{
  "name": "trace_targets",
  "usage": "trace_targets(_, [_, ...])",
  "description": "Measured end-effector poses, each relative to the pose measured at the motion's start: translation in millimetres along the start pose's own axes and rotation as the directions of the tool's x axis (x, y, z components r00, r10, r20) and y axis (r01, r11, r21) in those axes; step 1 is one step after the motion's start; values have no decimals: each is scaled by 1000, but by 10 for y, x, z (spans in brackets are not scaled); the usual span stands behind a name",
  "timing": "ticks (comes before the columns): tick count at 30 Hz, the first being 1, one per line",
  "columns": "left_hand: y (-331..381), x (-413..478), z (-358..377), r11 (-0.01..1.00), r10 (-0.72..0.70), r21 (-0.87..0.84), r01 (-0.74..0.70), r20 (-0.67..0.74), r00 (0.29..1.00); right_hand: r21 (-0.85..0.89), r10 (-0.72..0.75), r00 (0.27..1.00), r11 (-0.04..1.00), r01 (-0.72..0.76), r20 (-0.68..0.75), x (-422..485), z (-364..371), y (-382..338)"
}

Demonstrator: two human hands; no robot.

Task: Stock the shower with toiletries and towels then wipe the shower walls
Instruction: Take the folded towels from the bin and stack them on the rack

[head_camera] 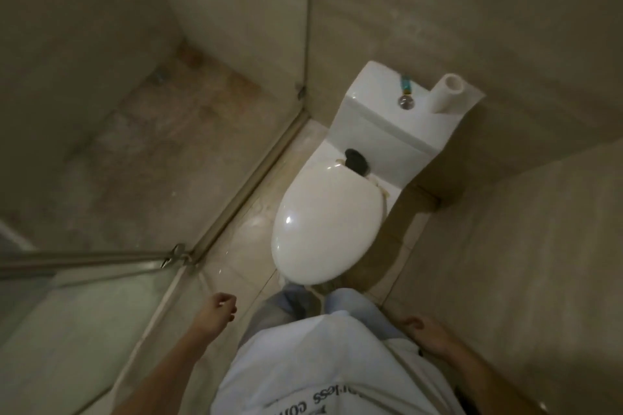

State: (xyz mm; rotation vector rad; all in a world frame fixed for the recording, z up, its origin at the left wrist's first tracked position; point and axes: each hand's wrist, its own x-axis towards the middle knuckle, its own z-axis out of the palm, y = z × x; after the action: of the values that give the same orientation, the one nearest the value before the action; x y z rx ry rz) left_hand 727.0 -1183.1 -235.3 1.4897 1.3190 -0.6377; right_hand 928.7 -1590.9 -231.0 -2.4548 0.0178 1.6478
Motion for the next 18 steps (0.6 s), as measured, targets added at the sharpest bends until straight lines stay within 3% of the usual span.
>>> trace_targets(3, [-231, -219, 122, 996, -32, -88, 27, -58, 998, 69, 16, 999, 998, -14, -28, 240, -228, 53])
trace_targets(7, [-484, -612, 392, 969, -91, -243, 51, -155, 984, 53, -79, 993, 995, 84, -89, 567, -601, -210])
trace_targets(14, [-1146, -1256, 1001, 878, -217, -468, 101, -201, 955, -238, -272, 962, 934, 265, 2, 979, -793, -1013])
trace_targets(18, [-1586, -1604, 1313, 743, -382, -661, 104, -291, 877, -385, -349, 926, 843, 376, 142, 883, -534, -1613])
